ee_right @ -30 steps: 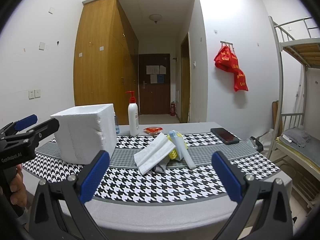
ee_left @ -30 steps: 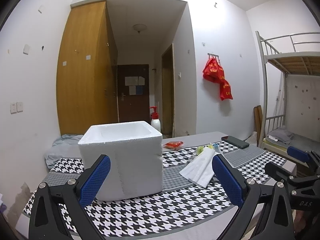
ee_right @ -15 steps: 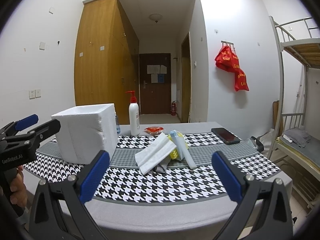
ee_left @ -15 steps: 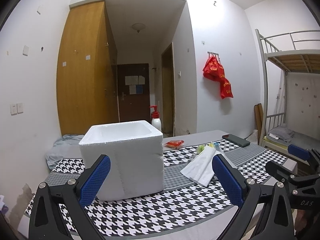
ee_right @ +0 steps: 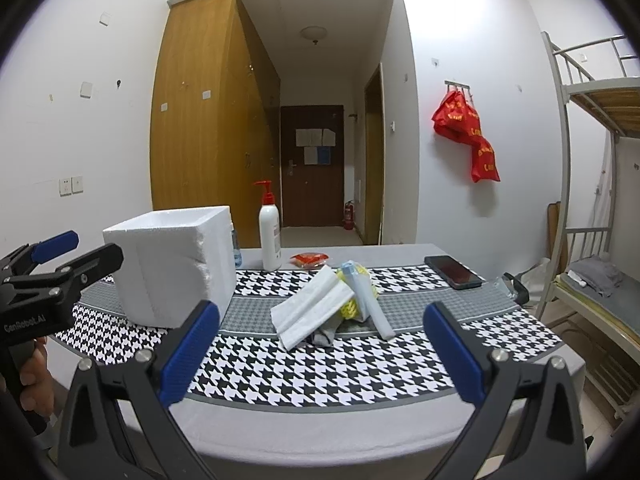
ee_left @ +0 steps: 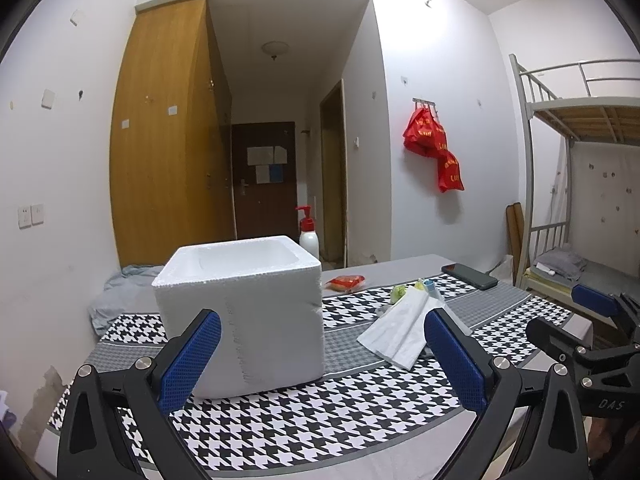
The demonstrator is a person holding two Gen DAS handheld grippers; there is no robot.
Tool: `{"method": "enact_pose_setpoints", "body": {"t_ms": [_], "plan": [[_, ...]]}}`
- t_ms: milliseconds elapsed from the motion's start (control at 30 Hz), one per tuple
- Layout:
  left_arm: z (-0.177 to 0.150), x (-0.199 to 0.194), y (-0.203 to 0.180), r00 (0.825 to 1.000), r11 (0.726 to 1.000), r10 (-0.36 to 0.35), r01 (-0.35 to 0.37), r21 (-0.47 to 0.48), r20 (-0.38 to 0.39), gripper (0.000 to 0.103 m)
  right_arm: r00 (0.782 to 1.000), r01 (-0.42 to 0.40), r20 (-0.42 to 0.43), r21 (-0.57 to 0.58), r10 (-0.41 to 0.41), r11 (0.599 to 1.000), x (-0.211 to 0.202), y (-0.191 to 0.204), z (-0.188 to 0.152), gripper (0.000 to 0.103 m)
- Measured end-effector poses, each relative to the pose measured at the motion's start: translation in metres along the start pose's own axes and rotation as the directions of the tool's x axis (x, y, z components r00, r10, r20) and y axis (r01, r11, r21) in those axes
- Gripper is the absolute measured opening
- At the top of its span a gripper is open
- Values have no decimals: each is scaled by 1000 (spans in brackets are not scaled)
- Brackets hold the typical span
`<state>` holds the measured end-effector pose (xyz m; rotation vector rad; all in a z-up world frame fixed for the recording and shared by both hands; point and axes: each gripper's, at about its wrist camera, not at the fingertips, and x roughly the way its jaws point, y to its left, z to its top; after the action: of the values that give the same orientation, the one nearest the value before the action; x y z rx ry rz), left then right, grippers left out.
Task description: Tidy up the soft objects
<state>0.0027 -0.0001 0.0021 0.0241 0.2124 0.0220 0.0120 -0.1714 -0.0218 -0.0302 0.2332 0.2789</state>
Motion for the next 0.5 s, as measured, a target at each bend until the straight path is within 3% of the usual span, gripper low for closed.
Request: {"method": "enact_pose_setpoints", "body": {"t_ms": [500], "plan": [[5, 23, -11, 997, 999, -40, 41, 15, -60, 102, 1000, 8, -26, 11, -7, 1000, 17, -11, 5, 103]]}}
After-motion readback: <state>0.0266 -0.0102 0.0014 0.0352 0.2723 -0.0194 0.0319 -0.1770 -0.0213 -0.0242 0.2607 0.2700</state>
